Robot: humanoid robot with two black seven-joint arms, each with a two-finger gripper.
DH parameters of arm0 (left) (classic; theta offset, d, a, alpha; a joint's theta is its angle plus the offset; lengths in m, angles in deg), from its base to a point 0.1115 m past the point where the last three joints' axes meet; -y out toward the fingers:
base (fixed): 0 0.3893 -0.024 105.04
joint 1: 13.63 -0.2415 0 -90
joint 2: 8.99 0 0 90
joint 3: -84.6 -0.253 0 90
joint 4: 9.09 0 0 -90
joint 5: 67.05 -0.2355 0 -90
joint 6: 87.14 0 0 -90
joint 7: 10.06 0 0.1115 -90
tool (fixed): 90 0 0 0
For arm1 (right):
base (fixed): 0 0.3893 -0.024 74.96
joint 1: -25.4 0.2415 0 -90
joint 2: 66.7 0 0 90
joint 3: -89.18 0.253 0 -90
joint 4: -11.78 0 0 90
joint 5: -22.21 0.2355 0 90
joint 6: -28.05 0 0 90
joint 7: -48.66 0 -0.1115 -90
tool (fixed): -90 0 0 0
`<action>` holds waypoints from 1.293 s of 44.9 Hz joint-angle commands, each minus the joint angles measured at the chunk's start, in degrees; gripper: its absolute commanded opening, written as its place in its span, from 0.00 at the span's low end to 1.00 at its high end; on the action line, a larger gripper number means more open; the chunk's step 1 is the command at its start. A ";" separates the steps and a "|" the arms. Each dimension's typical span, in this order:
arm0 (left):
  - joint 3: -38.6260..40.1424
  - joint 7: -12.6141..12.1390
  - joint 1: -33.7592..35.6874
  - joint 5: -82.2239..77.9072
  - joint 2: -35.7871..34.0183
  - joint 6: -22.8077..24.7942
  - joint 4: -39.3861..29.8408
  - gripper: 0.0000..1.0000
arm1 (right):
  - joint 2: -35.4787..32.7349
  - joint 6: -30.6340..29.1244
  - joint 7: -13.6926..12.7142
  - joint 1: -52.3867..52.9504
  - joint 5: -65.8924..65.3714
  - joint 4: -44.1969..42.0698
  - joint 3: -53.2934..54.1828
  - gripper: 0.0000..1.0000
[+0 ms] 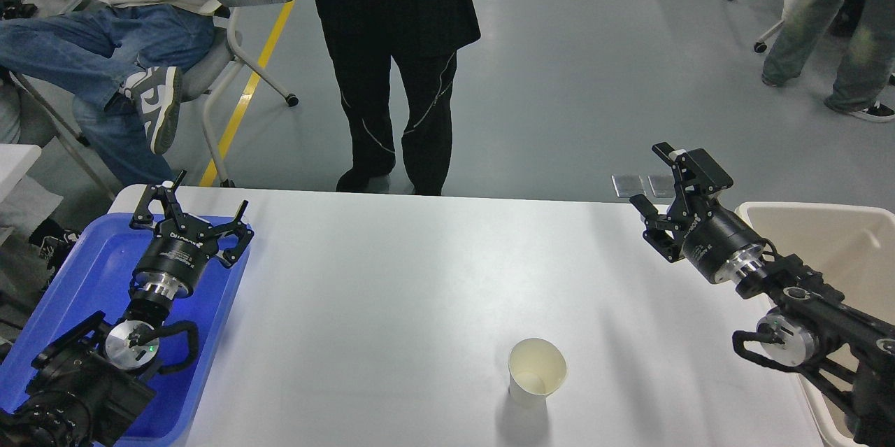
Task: Tidy desktop
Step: 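Extend the right gripper sideways toward the white paper cup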
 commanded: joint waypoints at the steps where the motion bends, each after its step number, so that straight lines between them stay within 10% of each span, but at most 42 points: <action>1: 0.01 -0.01 -0.02 0.01 0.00 0.00 0.01 1.00 | -2.50 0.58 0.00 3.62 -13.05 3.20 -7.09 1.00; 13: 0.01 -0.01 0.07 0.01 0.00 0.00 0.01 1.00 | -7.85 15.68 0.00 16.17 -22.73 12.85 -31.41 1.00; 30: 0.01 -0.01 0.07 -0.08 0.09 0.00 0.01 1.00 | -10.67 17.01 -3.16 34.11 -44.51 18.14 -54.46 1.00; 44: 0.01 -0.01 0.07 0.01 0.09 0.00 0.01 1.00 | -0.93 33.09 -2.99 38.07 -45.58 14.98 -70.72 0.98; 58: 0.01 -0.01 0.07 0.01 0.09 0.00 0.01 1.00 | 10.51 33.01 -3.69 41.42 -43.83 6.89 -78.91 0.98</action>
